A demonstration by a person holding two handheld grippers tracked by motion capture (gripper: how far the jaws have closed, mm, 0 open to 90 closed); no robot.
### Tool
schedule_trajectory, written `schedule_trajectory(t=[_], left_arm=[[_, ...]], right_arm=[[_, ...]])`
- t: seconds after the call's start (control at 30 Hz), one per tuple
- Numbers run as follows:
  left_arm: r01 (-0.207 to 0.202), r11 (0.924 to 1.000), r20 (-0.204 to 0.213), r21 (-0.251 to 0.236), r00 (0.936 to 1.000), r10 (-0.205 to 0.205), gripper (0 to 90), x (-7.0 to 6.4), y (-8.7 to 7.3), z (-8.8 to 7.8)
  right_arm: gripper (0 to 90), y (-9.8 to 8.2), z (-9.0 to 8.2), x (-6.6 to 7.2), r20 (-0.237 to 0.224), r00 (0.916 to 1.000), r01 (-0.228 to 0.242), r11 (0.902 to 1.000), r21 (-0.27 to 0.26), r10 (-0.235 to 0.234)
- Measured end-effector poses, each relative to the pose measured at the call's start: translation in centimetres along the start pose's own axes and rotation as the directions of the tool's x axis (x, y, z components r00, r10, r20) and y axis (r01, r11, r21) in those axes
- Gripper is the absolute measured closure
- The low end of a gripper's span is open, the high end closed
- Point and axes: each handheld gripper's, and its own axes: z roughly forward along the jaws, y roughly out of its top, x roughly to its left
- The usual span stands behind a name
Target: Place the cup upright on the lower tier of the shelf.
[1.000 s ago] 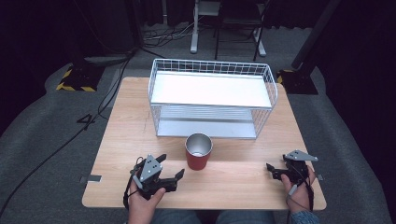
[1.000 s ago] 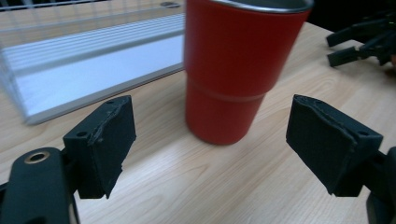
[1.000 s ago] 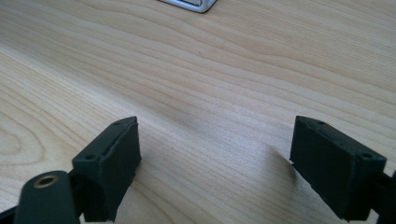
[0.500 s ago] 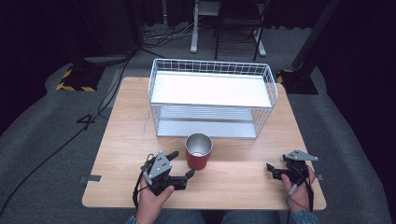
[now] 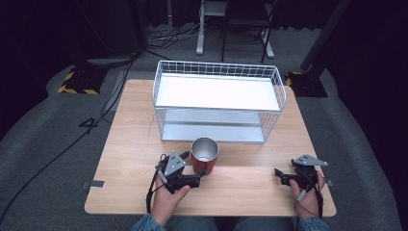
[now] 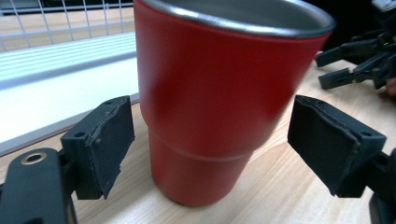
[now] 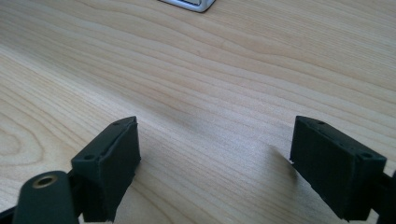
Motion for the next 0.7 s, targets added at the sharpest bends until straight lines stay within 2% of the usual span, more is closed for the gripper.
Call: schedule_trajectory(t=[0.07, 0.43, 0.7], left_arm=[[-0.004, 1.0000, 0.011, 0.008, 0.9999, 0.004, 14.4, 0.0, 0.0, 0.6], [-0.001, 0.9965, -0.033, 0.083, 0.9994, 0.004, 7.2, -0.2, -0.1, 3.3], [0.001, 0.9947, -0.057, 0.103, 0.9984, 0.005, 5.8, 0.0, -0.2, 4.4]], right_arm=[[16.2, 0.0, 0.0, 0.0, 0.000, 1.0000, 0.000, 1.0000, 0.000, 0.000], [16.1, 0.0, 0.0, 0.0, 0.001, 1.0000, -0.003, 1.0000, 0.000, 0.003], [16.1, 0.0, 0.0, 0.0, 0.005, 1.0000, -0.001, 1.0000, -0.001, 0.001]])
